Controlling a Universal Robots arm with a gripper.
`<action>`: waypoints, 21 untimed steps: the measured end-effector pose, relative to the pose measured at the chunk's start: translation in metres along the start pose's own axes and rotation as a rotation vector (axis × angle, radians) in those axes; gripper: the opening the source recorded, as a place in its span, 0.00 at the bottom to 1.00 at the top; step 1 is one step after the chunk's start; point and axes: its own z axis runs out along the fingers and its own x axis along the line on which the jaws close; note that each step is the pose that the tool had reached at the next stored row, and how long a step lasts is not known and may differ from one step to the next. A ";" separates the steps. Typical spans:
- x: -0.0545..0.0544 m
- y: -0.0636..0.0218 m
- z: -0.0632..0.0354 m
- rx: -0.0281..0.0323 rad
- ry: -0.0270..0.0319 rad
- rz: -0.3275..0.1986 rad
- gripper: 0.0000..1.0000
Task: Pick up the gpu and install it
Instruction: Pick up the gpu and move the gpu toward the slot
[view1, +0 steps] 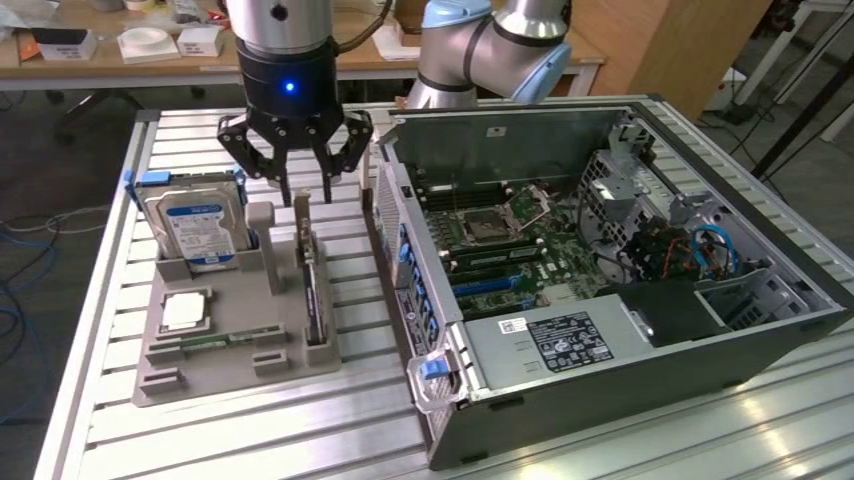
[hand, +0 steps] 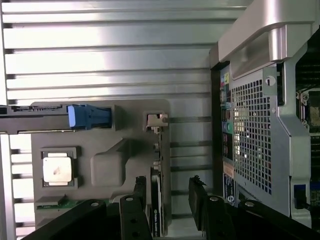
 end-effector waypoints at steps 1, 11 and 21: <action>0.000 -0.0001 0.0017 0.0000 0.0000 0.000 0.47; 0.000 -0.0005 0.0103 0.0003 0.0003 0.000 0.47; 0.000 -0.0006 0.0116 -0.0002 0.0000 0.000 0.47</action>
